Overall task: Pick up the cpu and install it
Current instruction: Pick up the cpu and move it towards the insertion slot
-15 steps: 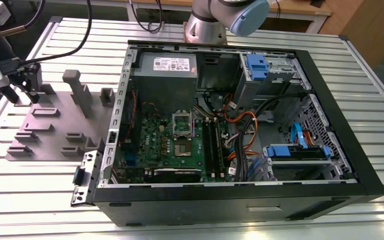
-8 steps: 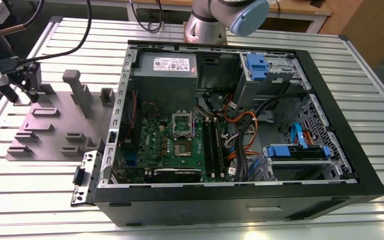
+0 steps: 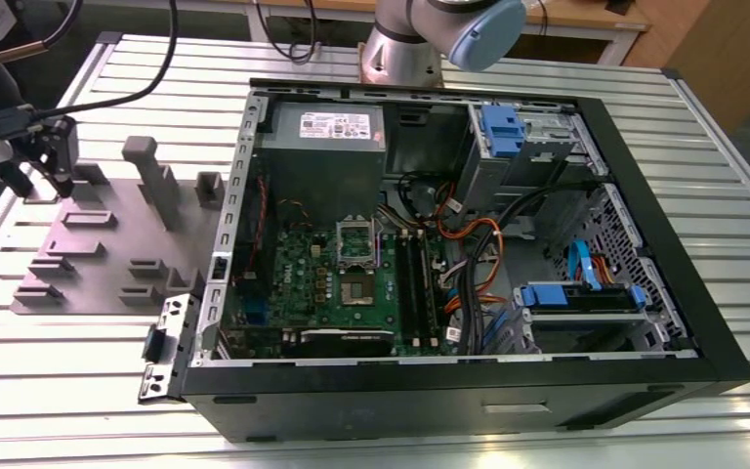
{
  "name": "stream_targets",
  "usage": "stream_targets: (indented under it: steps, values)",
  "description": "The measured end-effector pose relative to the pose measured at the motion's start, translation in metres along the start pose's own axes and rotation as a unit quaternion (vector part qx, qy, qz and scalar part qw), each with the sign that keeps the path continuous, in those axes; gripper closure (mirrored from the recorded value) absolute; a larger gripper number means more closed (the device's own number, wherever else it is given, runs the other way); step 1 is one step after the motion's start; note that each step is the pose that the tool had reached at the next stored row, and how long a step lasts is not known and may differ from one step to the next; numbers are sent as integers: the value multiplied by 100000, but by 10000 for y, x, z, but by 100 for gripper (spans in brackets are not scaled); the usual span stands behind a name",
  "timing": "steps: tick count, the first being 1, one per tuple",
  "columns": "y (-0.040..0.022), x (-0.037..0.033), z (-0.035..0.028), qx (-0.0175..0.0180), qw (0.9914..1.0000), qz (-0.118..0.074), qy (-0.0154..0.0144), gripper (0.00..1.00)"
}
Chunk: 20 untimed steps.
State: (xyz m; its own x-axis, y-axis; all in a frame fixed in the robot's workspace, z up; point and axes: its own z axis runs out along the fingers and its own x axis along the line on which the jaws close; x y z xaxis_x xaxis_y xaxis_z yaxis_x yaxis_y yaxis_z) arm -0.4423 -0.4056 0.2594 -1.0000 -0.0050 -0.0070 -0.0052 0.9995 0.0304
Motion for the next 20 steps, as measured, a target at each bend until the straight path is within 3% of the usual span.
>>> stream_targets:
  steps: [20]
  values:
    - [2, 0, -58, 68, 100000, -2, -7, 53]
